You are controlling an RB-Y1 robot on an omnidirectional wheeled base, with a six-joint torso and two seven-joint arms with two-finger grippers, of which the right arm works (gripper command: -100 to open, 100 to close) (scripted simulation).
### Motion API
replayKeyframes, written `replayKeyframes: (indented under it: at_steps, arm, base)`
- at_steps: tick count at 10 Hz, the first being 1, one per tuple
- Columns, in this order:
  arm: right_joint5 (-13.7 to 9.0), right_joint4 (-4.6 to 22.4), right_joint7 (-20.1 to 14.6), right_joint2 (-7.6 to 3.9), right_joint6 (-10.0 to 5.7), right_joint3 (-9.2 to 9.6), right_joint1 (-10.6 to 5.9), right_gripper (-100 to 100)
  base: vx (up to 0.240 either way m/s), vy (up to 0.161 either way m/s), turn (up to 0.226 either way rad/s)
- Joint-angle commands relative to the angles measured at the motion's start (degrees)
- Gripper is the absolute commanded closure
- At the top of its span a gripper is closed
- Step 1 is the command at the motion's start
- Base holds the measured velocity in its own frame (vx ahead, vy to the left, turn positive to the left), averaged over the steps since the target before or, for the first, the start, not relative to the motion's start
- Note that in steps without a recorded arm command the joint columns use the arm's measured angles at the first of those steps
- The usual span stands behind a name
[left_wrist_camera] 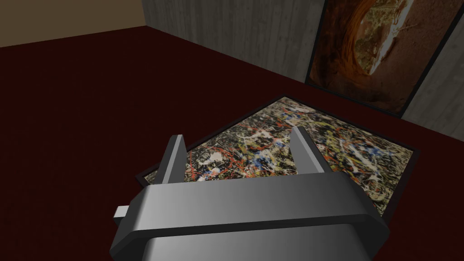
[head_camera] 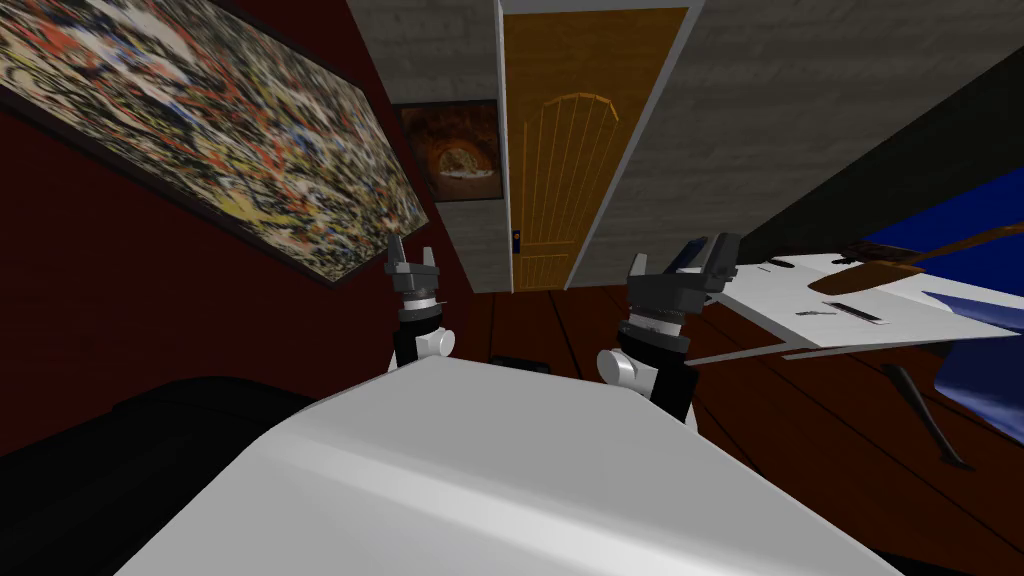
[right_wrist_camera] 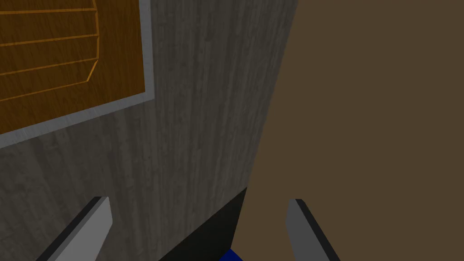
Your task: Pull the door open
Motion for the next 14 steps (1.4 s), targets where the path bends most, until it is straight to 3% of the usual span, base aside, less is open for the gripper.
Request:
replayKeyframes:
  at_steps: [1,7,14]
  arm:
    - [1.2,1.9,1.7,-0.62,0.06,-0.30,-0.91,-100]
    - [5.5,8.9,7.7,-2.24,0.27,-1.37,-4.20,-100]
    - [9.9,16.1,13.8,-3.32,0.49,-2.46,-7.57,-100]
  base:
    - [0.063,0.044,0.017]
    - [0.124,0.040,0.020]
    - [0.097,0.041,0.016]
